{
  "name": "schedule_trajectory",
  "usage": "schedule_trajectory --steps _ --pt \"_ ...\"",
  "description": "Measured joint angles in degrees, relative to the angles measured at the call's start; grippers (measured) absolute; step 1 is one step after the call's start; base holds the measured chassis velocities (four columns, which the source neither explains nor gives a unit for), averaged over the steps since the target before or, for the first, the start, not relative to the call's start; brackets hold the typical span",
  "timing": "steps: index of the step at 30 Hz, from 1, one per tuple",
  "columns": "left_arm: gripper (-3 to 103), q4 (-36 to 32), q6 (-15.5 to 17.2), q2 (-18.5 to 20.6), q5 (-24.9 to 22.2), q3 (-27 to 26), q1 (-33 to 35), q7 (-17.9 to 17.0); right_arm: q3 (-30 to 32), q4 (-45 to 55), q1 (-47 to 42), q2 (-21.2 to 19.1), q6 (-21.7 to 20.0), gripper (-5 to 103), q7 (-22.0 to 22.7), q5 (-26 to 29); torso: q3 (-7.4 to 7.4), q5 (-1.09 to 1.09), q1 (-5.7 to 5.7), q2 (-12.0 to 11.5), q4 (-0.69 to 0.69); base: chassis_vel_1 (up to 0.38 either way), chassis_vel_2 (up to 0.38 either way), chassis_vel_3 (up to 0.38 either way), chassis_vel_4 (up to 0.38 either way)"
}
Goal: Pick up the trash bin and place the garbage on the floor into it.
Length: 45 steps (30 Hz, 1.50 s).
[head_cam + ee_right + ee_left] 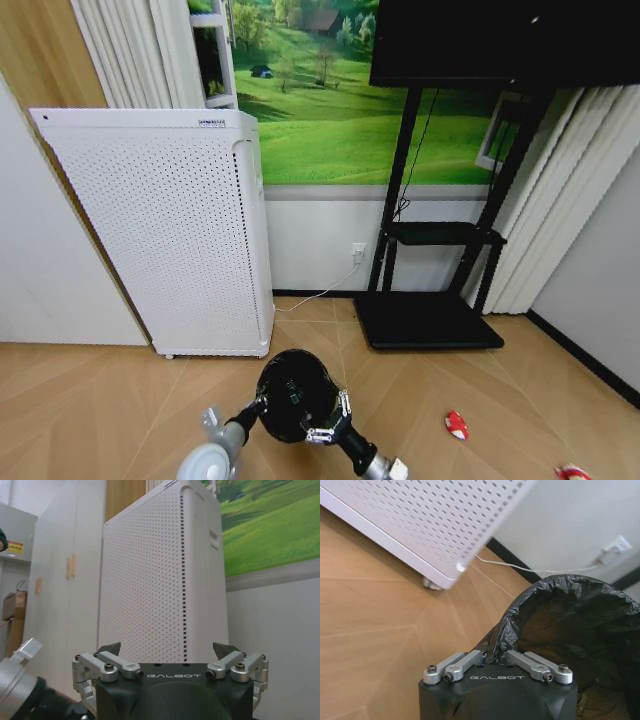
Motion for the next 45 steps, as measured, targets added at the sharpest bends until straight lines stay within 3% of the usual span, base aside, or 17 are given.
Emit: schedule_trajectory --steps 8,13,20,33,45 --pt "3 -2.86 3.89 1.66 2.29 -7.64 1.8 -2.35 3.82 1.04 -0.57 1.36 -2.04 100 7.06 0.55 0.0 0.0 0.0 0.0 0.0 0.0 0.0 0.0 0.0" --pt "3 -7.07 8.19 3.86 -1.62 -15.87 6.36 -3.01 7.69 -0.39 -1.21 2.07 -4.97 100 11.08 -2.07 0.0 0.0 0.0 0.0 0.0 0.0 0.0 0.0 0.0" --pt "3 -11.34 8.88 2.04 -3.06 -22.78 12.06 -2.06 8.5 -0.96 -1.94 2.95 -7.68 100 15.52 -3.59 0.0 0.01 0.0 0.0 0.0 0.0 0.0 0.0 0.0" --pt "3 -14.32 8.78 -2.87 -2.44 -29.29 17.94 -0.54 9.28 -0.29 -4.47 3.04 -7.76 100 15.78 -6.07 -0.01 0.0 0.0 0.0 0.01 -0.031 -0.024 0.026 0.026" --pt "3 -14.83 8.5 -4.09 -3.59 -32.16 19.35 -0.14 8.96 -0.47 -5.19 4.06 -7.39 100 16.35 -7.86 0.0 0.01 0.0 0.0 -0.01 -0.204 -0.19 0.179 0.197"
